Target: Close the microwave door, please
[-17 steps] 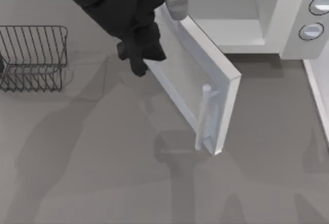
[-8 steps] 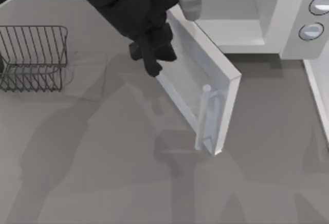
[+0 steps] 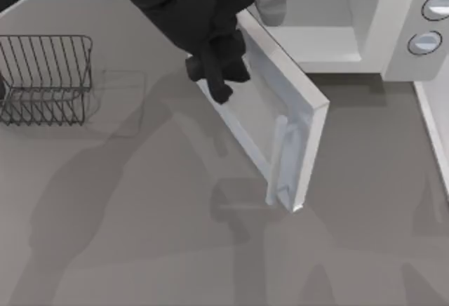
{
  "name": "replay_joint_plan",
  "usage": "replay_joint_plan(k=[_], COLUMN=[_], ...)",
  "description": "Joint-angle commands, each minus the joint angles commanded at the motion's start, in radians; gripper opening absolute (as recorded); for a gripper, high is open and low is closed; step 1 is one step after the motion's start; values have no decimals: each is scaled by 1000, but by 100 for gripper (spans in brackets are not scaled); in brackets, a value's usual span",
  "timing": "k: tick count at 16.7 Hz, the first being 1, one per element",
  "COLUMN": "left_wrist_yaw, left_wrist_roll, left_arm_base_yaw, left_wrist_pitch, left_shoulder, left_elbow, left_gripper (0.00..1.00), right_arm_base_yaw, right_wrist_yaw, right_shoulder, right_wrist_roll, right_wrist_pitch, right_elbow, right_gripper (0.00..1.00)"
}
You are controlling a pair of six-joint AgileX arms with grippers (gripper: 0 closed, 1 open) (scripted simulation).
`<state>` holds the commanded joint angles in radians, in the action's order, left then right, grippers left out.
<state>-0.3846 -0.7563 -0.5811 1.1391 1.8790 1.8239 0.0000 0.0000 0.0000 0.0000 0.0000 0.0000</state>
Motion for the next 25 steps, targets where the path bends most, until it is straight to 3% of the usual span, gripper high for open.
replay_joint_plan(k=[25], left_wrist_yaw=[47], left_wrist_roll=[67], left_arm_base_yaw=[-112], left_wrist_pitch=[-18], left_shoulder=[74], left_elbow=[102], left_gripper=[0], right_arm_base_yaw=[0], right_wrist_yaw=[0], right_shoulder=[0], right_wrist_roll=[0], right_wrist_pitch=[0], right_elbow=[0], right_gripper=[100])
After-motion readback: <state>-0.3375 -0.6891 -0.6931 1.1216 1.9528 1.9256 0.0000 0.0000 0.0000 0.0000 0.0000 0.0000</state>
